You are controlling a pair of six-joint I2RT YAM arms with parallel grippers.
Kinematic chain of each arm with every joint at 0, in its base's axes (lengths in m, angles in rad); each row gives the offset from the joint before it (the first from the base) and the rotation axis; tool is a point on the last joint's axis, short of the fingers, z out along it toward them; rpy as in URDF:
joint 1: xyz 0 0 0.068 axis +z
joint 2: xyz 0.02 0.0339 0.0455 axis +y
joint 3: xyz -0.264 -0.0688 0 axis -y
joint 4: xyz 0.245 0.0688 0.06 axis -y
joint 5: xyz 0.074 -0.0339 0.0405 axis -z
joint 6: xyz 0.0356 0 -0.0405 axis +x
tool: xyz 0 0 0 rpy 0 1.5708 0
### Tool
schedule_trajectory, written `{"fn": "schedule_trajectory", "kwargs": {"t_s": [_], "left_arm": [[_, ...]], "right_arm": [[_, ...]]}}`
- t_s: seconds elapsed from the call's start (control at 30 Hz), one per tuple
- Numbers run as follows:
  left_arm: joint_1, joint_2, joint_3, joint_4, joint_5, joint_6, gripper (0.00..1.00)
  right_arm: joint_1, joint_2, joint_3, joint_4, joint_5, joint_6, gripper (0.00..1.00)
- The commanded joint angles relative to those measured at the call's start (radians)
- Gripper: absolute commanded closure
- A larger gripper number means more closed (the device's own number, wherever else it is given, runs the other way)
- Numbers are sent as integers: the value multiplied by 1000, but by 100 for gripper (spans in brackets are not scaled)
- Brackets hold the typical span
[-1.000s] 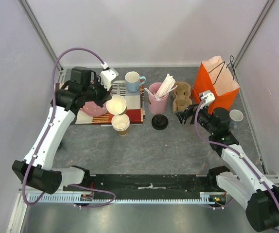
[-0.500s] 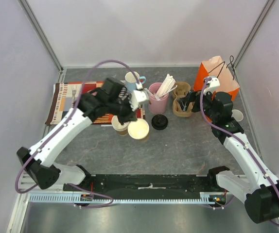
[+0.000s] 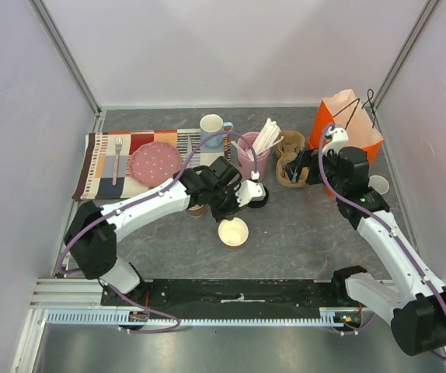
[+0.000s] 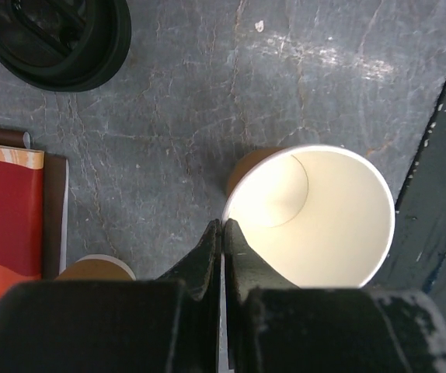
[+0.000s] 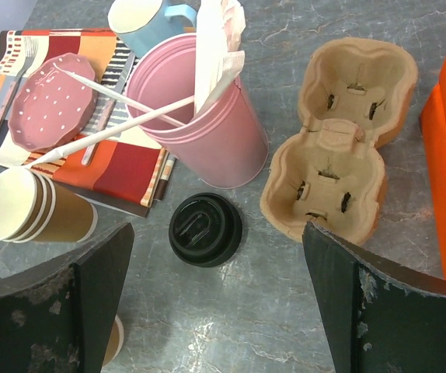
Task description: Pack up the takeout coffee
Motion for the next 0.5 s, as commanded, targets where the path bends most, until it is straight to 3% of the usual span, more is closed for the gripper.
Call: {"fn": "schedule_trajectory", "kwargs": {"t_s": [0.0,0.3,0.4,0.43,0.47], "left_arm": [[2,-6,-48,150,-37,46,98],[8,-21,-99,180,-34,103,96],[14,-47,-82,161,-39,111,65],[14,-60,-79,155,-37,112,49],[16,-73,-75,149,-37,115,43]], "right_arm": [[1,-24,12,14,-28,-22,2],[1,2,17,14,-73,-26,2],[3,16,25,14,-87,-22,2],[1,19,28,14,-88,-25,2],[1,22,31,14,-96,-29,2]]}}
